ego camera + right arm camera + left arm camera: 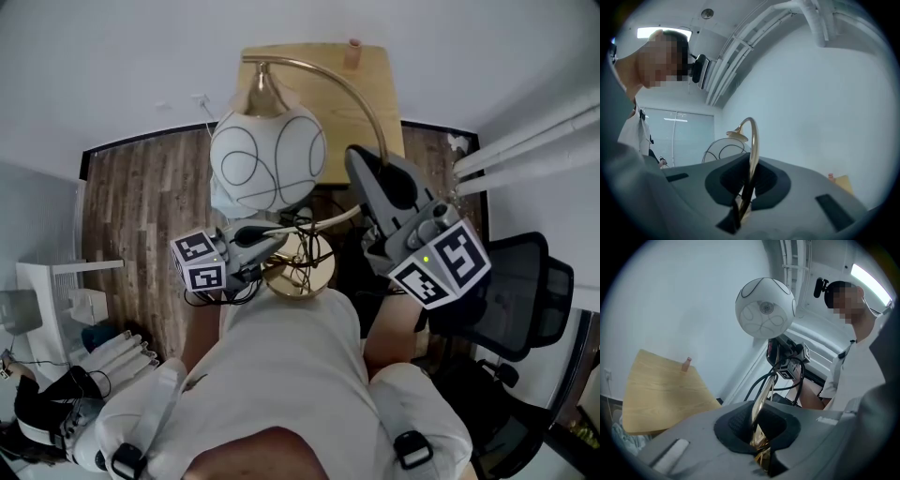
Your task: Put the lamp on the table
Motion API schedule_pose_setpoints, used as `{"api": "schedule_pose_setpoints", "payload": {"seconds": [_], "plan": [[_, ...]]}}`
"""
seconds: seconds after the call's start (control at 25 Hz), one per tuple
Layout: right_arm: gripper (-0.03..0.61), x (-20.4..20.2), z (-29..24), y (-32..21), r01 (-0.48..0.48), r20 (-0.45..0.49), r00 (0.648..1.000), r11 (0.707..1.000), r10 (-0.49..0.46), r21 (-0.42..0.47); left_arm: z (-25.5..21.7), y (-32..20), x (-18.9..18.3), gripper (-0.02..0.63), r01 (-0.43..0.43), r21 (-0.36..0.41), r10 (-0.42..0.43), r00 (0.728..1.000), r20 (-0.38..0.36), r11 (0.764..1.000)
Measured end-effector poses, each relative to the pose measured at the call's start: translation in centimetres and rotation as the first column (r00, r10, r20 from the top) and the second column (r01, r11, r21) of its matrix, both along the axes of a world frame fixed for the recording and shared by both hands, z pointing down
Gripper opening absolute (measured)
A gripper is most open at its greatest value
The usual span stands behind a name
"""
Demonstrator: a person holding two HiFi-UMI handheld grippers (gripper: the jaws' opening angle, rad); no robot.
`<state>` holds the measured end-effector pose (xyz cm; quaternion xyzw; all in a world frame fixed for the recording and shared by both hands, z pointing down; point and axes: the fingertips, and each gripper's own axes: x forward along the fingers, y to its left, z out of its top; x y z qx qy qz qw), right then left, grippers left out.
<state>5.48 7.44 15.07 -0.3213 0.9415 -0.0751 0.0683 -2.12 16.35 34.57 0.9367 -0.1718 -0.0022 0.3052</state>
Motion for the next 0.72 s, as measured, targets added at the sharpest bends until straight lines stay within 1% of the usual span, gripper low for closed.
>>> {"api": "schedule_pose_setpoints", "payload": {"seconds": [0.56,0.72], "plan": [[0.002,1.2,2.0,-7.2,-0.002,-0.010,1.000,1.000,0.002,-0.012,2.2,-7.4,1.2,0.011,-0.007,0.005,0.007,1.000,0.013,1.000],[0.001,2.1,2.2,-8.7,0.013,0.018,1.000,1.000,-0.014,0.007,2.7,-9.2,2.1,0.011,-0.010,0.019,0.009,1.000,0.023,1.000]]}}
